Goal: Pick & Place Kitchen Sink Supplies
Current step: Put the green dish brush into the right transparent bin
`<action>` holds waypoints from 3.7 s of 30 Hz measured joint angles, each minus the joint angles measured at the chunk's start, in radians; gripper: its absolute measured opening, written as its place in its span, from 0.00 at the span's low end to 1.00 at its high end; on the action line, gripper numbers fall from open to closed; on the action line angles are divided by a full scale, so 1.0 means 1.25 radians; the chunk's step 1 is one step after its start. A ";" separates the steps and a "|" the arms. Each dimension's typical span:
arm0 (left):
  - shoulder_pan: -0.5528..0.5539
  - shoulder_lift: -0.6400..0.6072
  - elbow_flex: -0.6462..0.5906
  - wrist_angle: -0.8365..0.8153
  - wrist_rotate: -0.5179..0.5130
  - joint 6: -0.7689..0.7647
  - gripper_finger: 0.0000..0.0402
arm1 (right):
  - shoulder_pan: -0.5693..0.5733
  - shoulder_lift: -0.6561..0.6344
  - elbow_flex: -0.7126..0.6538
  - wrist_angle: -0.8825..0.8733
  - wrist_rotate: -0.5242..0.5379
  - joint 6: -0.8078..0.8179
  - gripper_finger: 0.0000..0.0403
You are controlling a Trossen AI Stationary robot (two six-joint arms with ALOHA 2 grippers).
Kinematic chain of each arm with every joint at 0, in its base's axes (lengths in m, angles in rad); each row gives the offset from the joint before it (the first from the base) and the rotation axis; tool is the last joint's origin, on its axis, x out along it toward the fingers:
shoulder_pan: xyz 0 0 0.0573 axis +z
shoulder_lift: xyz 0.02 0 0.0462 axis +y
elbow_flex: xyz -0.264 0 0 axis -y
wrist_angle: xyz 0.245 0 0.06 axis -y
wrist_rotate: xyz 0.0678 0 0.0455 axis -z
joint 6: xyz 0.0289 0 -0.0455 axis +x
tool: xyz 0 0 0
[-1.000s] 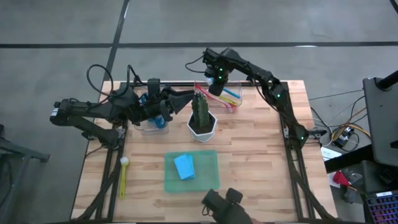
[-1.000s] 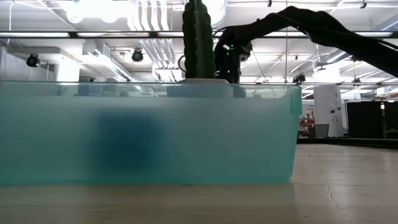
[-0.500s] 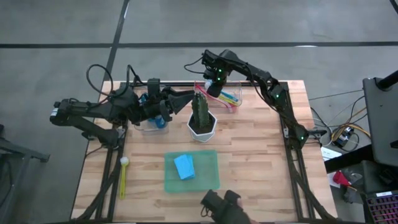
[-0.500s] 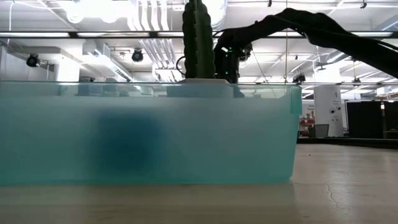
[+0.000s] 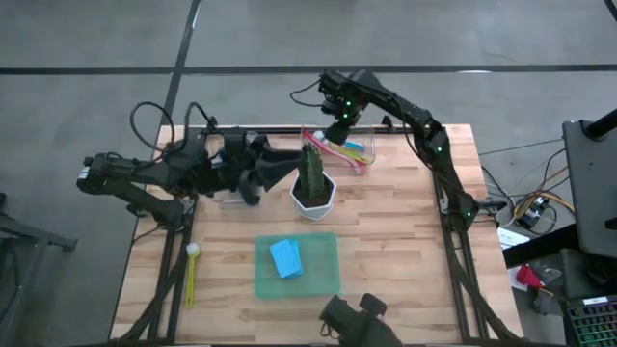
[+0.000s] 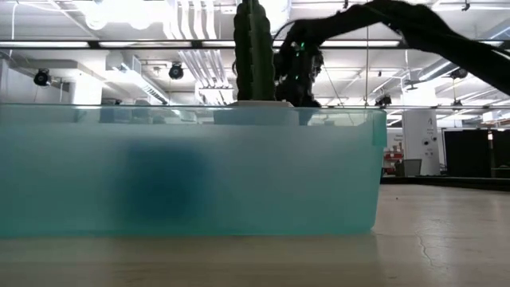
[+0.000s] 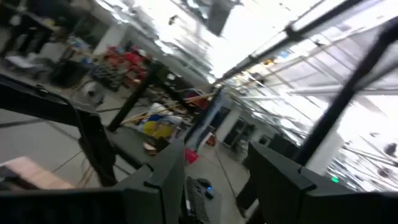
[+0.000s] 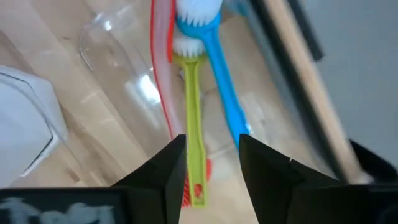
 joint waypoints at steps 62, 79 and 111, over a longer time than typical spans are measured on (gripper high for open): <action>-0.155 0.285 0.000 -1.436 0.389 -1.046 0.51 | 0.066 -0.578 0.000 0.096 -0.101 0.058 0.16; -0.194 0.281 -0.272 -1.365 0.483 -1.069 0.51 | 0.102 -0.577 0.000 0.095 -0.103 0.043 0.16; -0.205 0.280 -0.538 -1.049 0.658 -1.110 0.51 | 0.102 -0.576 0.000 0.095 -0.102 0.036 0.16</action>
